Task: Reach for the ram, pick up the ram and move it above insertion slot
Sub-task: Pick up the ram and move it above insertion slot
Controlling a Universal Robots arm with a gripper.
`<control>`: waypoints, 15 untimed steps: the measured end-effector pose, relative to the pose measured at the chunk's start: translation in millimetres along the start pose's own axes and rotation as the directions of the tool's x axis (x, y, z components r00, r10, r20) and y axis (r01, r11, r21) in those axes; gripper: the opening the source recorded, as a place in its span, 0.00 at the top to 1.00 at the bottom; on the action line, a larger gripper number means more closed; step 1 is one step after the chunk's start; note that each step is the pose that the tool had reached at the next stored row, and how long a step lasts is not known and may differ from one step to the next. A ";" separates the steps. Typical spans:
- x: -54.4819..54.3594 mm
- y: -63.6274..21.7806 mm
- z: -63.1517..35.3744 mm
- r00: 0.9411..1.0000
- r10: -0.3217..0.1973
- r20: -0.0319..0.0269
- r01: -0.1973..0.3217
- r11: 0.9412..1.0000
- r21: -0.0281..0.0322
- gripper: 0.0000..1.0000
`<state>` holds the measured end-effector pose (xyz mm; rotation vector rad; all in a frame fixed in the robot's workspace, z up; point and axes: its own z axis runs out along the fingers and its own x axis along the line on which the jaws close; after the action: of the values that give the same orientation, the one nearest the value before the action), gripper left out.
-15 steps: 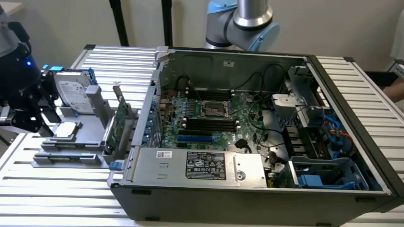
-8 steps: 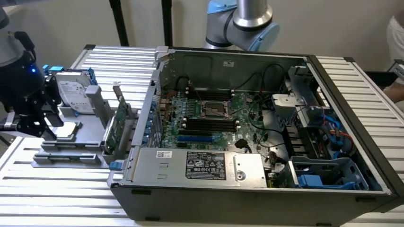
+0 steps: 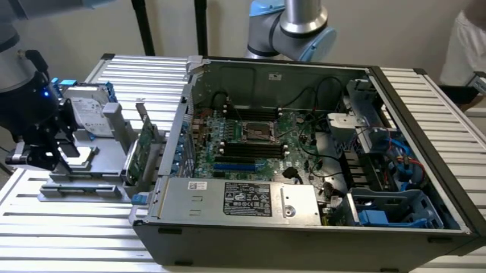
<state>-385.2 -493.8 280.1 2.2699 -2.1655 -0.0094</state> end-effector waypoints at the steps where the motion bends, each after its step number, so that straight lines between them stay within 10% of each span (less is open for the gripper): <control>1: 0.0 0.0 1.9 1.000 0.000 0.000 0.000 1.000 0.000 0.58; 15: 0.0 0.3 27.4 1.000 -0.004 0.000 0.004 1.000 0.000 0.58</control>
<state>-385.7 -493.8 252.8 2.2745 -2.1606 -0.0095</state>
